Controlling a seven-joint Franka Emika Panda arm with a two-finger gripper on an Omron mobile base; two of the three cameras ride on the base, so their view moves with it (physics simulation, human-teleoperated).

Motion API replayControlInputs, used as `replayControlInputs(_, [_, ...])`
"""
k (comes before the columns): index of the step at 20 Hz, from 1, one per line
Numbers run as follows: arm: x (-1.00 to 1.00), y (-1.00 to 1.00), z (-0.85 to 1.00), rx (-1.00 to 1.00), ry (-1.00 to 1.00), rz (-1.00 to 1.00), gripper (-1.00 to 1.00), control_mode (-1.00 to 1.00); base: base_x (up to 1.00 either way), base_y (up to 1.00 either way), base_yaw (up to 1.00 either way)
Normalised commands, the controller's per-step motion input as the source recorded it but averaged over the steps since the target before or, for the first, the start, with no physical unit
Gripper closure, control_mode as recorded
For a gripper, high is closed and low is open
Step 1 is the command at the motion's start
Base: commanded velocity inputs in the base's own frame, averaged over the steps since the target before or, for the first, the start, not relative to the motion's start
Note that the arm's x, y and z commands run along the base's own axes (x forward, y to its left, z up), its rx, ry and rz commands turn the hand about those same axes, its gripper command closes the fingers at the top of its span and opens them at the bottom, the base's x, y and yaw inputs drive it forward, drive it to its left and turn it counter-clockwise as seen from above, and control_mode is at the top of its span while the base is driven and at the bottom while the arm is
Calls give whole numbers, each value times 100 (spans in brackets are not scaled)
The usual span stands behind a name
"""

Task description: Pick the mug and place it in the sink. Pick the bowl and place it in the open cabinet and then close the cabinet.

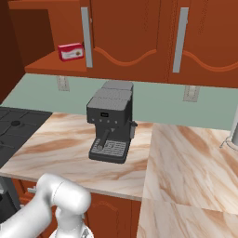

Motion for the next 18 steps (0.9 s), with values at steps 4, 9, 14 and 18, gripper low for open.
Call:
replayControlInputs(4, [29, -29, 0, 0, -1, -1, -100, -100, 0, 0, 0])
replayControlInputs(9, [42, -32, 0, 0, 0, -2, -100, -100, 0, 0, 0])
replayControlInputs(14, [40, -39, 0, 0, 0, -2, -100, -100, 0, 0, 0])
replayControlInputs(18, [33, -44, 0, 0, 0, -1, -100, -100, 0, 0, 0])
